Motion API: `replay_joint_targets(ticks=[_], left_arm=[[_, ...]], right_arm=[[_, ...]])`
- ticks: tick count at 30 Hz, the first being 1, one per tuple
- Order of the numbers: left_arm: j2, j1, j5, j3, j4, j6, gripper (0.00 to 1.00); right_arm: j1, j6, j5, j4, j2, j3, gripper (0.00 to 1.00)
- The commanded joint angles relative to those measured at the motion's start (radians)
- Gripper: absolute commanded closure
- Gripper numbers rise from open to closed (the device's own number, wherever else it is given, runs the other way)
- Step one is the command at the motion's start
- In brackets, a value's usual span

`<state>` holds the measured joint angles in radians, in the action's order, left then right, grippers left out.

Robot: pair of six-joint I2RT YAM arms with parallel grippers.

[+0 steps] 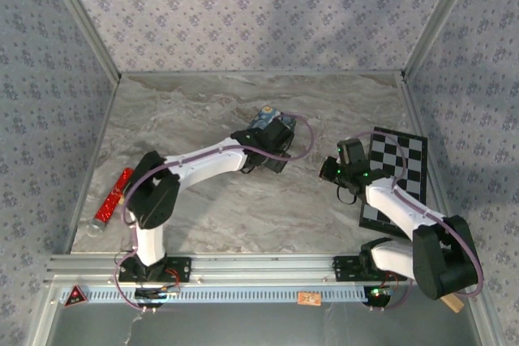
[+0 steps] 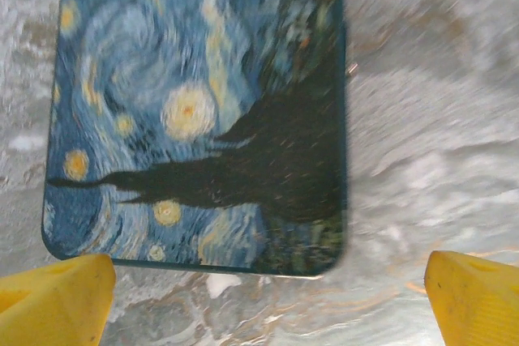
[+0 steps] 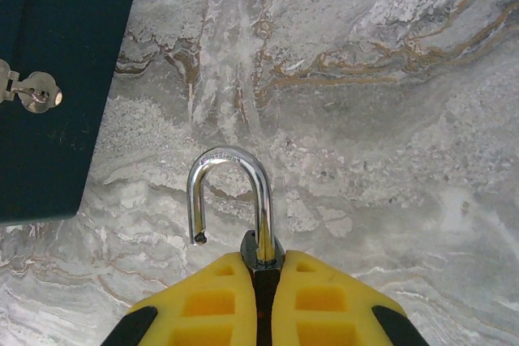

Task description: Unlock a padlock with a key

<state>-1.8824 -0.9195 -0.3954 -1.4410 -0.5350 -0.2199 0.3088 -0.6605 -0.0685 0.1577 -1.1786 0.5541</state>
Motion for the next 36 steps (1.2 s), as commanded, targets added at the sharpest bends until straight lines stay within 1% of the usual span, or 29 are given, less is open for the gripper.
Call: replay_joint_targets(ticks=[1,3,8,11,13,16,20,24,26,32,36], left_arm=[[-0.040,0.019,-0.088,-0.041,-0.096,0.015,0.02],[-0.046,0.033,-0.116,-0.029,-0.099,0.005,0.02],[-0.025,0.094,-0.124,0.032,-0.088,-0.010,0.03],[0.016,0.135,-0.125,0.083,-0.069,-0.032,0.03],[0.051,0.164,-0.115,0.116,-0.059,-0.056,0.03],[0.124,0.204,-0.056,0.182,-0.018,-0.099,0.02],[0.283,0.226,0.055,0.333,0.119,-0.156,0.02],[0.481,0.232,0.111,0.529,0.302,-0.192,0.01],[0.564,0.254,0.142,0.616,0.363,-0.210,0.00],[0.779,0.365,0.228,0.830,0.459,-0.269,0.00],[0.888,0.433,0.254,0.917,0.472,-0.280,0.00]], right_arm=[[-0.006,0.013,-0.018,0.016,0.025,-0.011,1.00],[-0.005,0.011,-0.019,0.011,0.027,-0.017,1.00],[-0.006,-0.004,-0.041,-0.014,0.007,-0.033,1.00],[-0.005,-0.005,-0.071,-0.027,-0.023,-0.028,1.00],[-0.005,-0.003,-0.088,-0.032,-0.046,-0.021,1.00],[-0.005,0.004,-0.107,-0.034,-0.079,-0.007,1.00],[-0.002,0.013,-0.127,-0.031,-0.117,0.014,1.00],[0.013,0.016,-0.138,-0.034,-0.153,0.034,1.00],[0.024,0.021,-0.151,-0.035,-0.171,0.047,1.00],[0.048,0.024,-0.200,-0.005,-0.222,0.095,1.00],[0.055,0.024,-0.227,0.013,-0.252,0.109,1.00]])
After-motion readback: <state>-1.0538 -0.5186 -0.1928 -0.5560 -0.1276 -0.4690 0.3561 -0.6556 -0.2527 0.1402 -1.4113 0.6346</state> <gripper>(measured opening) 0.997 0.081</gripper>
